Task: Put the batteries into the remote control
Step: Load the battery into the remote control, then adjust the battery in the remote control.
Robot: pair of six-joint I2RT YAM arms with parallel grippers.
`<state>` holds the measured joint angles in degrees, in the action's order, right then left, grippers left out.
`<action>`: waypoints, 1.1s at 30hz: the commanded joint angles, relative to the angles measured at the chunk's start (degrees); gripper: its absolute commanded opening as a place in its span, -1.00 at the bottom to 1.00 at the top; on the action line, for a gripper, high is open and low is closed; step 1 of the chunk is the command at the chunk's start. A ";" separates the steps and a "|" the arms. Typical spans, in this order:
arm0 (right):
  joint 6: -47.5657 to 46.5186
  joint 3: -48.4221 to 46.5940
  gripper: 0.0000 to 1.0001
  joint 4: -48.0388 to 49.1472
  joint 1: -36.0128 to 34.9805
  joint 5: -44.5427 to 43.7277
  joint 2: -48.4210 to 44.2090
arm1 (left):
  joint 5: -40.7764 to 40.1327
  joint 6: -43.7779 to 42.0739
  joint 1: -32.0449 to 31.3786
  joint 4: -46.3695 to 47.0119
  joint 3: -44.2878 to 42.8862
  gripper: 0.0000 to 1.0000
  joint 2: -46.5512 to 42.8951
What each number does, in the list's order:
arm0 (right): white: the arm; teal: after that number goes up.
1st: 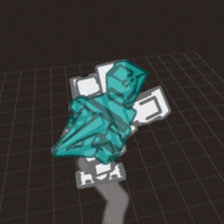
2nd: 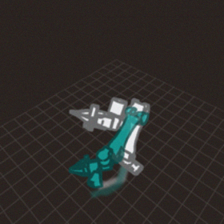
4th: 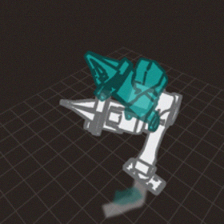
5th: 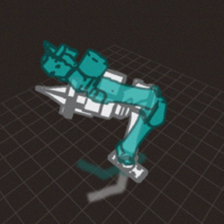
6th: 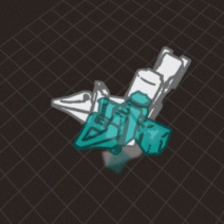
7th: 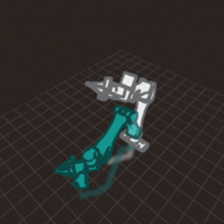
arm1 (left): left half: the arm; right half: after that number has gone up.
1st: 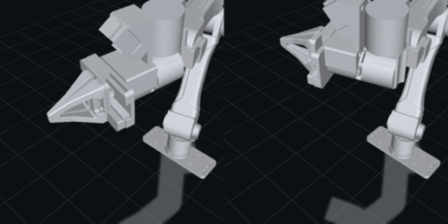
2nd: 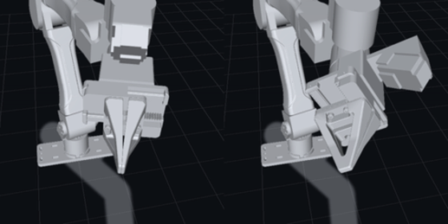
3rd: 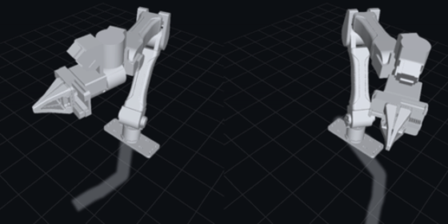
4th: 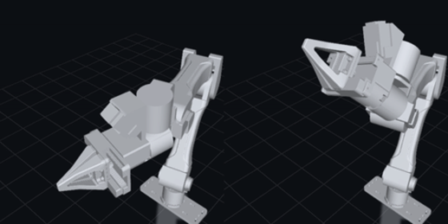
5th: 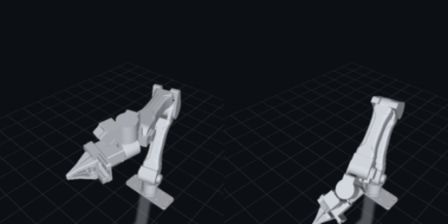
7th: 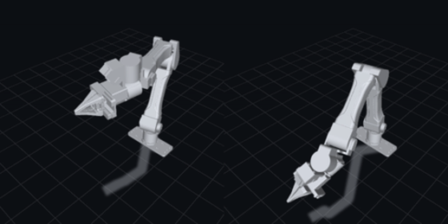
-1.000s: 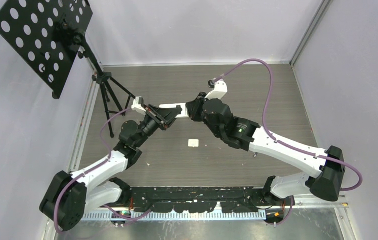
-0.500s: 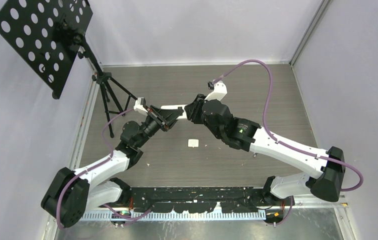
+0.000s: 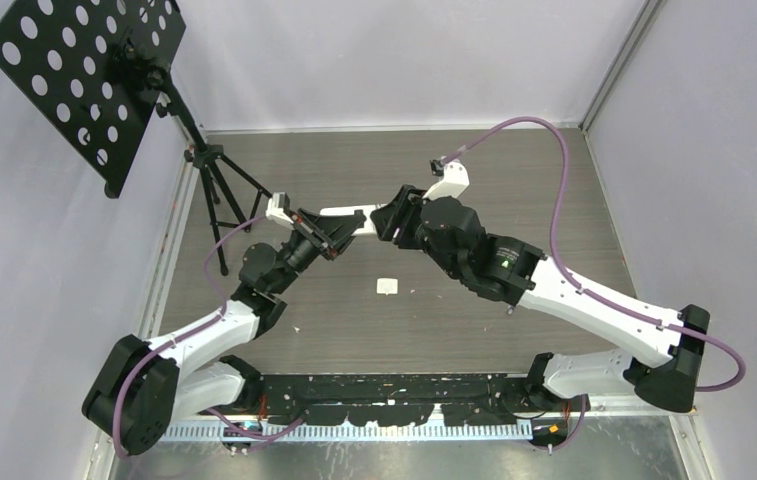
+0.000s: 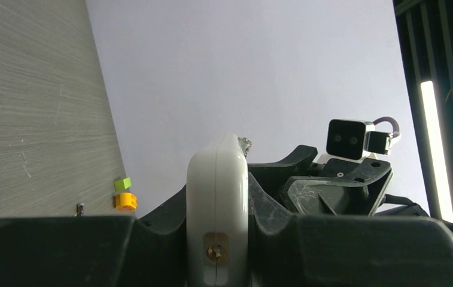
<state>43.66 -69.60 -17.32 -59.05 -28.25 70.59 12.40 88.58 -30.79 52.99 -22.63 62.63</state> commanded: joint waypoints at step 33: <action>46.99 11.90 0.62 23.31 -0.08 -5.55 -1.95 | -0.23 -4.04 0.03 11.43 -1.69 -1.00 0.99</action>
<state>86.91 -56.25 3.62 -59.02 -28.62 68.27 11.62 86.72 -30.72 59.40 -22.70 63.55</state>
